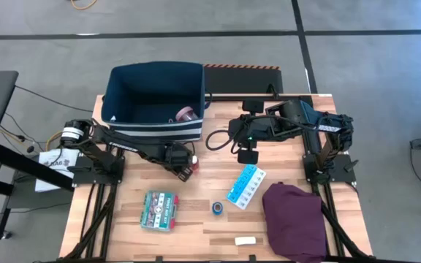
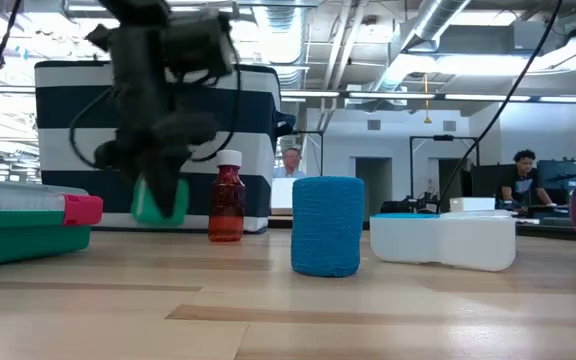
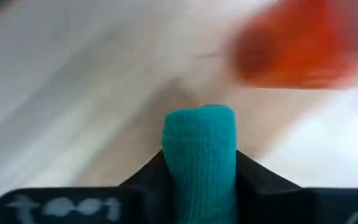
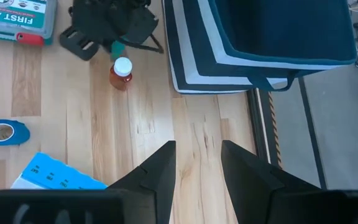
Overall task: Pick & place medical supplies in basket/bin
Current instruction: Put the green bandage into the blue bin
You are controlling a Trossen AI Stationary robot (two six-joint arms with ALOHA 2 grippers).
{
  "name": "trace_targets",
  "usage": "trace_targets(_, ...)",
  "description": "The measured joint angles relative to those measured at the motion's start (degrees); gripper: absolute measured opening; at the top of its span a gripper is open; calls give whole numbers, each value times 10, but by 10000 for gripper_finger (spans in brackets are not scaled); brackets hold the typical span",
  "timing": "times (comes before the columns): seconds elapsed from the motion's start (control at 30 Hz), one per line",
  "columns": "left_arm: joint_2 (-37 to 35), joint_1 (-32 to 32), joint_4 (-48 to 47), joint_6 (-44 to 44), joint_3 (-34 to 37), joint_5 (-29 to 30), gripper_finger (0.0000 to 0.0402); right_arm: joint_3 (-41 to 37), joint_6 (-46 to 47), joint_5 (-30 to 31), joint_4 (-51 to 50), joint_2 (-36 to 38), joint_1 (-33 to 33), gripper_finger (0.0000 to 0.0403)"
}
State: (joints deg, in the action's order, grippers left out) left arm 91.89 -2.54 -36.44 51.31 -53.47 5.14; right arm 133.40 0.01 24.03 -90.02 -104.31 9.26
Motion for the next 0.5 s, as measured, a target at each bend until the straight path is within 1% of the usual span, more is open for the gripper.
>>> trace_targets(0.07, -3, -12, -2, -12, -29, -18, 59, 0, 0, 0, 0, 0, 0, 121)
trace_targets(0.13, -8, -28, -27, -15, -71, -20, 62, 0, 0, 0, 0, 0, 0, 121)
trace_targets(0.23, -18, -59, -114, -15, -153, 11, 73, 0, 0, 0, 0, 0, 0, 121)
trace_targets(0.37, -29, -101, -265, -10, -292, 102, 74, 0, 0, 0, 0, 0, 0, 121)
trace_targets(0.5, -33, -125, -387, -6, -443, 227, 67, 0, -1, 0, 0, 0, 0, 121)
